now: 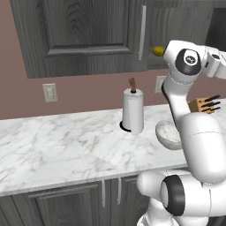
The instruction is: Open the cabinet. Pick the apple and orange from the cabinet and place them into the bowl. Then close the cabinet.
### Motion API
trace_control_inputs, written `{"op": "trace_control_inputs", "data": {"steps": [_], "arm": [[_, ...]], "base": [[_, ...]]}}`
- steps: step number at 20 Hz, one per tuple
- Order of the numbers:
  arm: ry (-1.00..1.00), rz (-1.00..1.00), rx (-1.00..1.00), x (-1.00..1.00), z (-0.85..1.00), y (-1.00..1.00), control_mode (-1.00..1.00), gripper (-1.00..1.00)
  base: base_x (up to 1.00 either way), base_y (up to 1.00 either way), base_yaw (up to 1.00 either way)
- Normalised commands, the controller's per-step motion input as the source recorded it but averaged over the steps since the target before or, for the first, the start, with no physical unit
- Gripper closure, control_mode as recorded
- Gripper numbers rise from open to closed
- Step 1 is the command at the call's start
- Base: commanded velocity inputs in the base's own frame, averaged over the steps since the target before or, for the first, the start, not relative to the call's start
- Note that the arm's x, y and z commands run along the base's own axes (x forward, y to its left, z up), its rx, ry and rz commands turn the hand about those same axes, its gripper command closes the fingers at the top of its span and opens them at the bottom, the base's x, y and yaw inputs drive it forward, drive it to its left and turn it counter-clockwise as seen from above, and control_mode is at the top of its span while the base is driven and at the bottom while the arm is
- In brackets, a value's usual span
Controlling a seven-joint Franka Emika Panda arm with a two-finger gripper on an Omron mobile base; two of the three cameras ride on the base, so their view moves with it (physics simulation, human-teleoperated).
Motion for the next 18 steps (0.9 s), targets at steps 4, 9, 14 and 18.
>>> {"op": "trace_control_inputs", "data": {"steps": [4,9,14,18], "arm": [[0.00,-0.02,0.00,-0.21,0.00,-0.25,-1.00,1.00],[0.00,-0.01,-0.01,-0.12,0.00,-0.21,-1.00,1.00],[0.00,0.00,-0.01,-0.06,0.00,-0.19,-1.00,1.00],[0.00,0.00,-0.01,-0.02,-0.01,-0.18,-1.00,1.00]], "base": [[0.00,0.00,0.00],[0.00,0.00,0.00],[0.00,0.00,0.00],[0.00,0.00,0.00]]}}
